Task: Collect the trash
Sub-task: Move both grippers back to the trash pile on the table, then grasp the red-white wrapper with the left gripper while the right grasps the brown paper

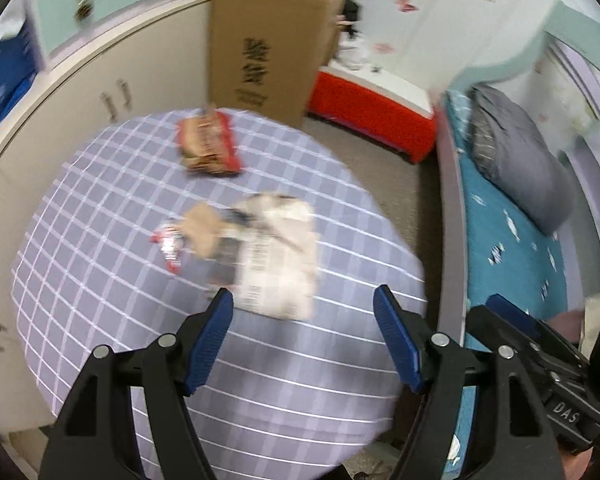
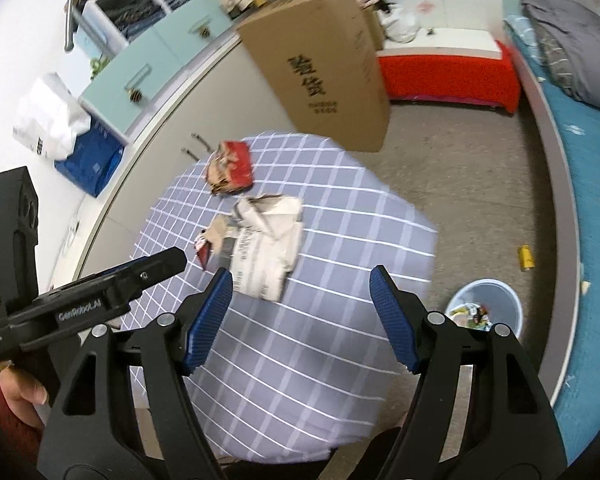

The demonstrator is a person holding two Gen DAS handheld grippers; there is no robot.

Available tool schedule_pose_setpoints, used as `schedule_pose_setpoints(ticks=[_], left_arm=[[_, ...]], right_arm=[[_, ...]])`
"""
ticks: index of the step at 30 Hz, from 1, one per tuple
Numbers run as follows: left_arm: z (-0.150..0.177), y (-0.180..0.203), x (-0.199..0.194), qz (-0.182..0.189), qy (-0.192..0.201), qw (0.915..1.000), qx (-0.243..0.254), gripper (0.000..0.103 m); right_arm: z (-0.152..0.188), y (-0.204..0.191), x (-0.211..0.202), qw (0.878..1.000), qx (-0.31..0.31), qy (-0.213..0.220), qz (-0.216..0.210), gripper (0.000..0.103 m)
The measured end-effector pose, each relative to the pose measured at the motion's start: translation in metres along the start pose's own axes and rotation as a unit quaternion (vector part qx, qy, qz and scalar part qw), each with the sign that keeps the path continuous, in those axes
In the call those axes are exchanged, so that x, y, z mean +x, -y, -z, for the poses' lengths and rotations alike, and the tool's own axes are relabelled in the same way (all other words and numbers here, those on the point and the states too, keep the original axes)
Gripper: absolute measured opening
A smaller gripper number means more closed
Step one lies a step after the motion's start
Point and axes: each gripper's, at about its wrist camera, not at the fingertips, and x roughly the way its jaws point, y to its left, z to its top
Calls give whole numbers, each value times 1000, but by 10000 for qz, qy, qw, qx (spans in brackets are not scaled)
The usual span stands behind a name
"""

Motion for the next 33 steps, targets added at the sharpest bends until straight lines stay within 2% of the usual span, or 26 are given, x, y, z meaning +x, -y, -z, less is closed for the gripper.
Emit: schedule_pose_setpoints(ticks=[5, 10, 16, 20, 23, 24, 26, 29, 33], left_arm=[[-14, -64, 28, -140, -284, 9992, -254, 71], [-27, -105, 62, -92, -570, 9974, -423, 71], [-38, -120, 100, 1, -922, 9956, -147, 67], [-38, -124, 127, 39, -1214, 9926, 27, 56], [-40, -126, 135, 165, -1235, 9922, 44, 55], [-42, -126, 136, 172, -1203, 9926, 86, 47], [-43, -128, 138, 142, -1229, 9922, 146, 24], [-45, -137, 141, 290, -1257, 9915, 160, 15], [-46, -157, 137, 281, -1181, 9926, -6, 11]], right_arm=[[-7, -40, 50, 9996, -155, -228, 37, 70], [-16, -75, 95, 9981, -432, -365, 235, 70], [-21, -90, 128, 9971, -446, -484, 387, 70], [-27, -99, 143, 9963, -471, -529, 487, 70], [-32, -108, 151, 9951, -641, -523, 546, 70], [-33, -112, 154, 9943, -724, -533, 567, 70], [-36, -118, 161, 9936, -809, -564, 546, 70], [-41, -127, 173, 9923, -920, -640, 518, 70], [-42, -139, 193, 9898, -1103, -782, 447, 69]])
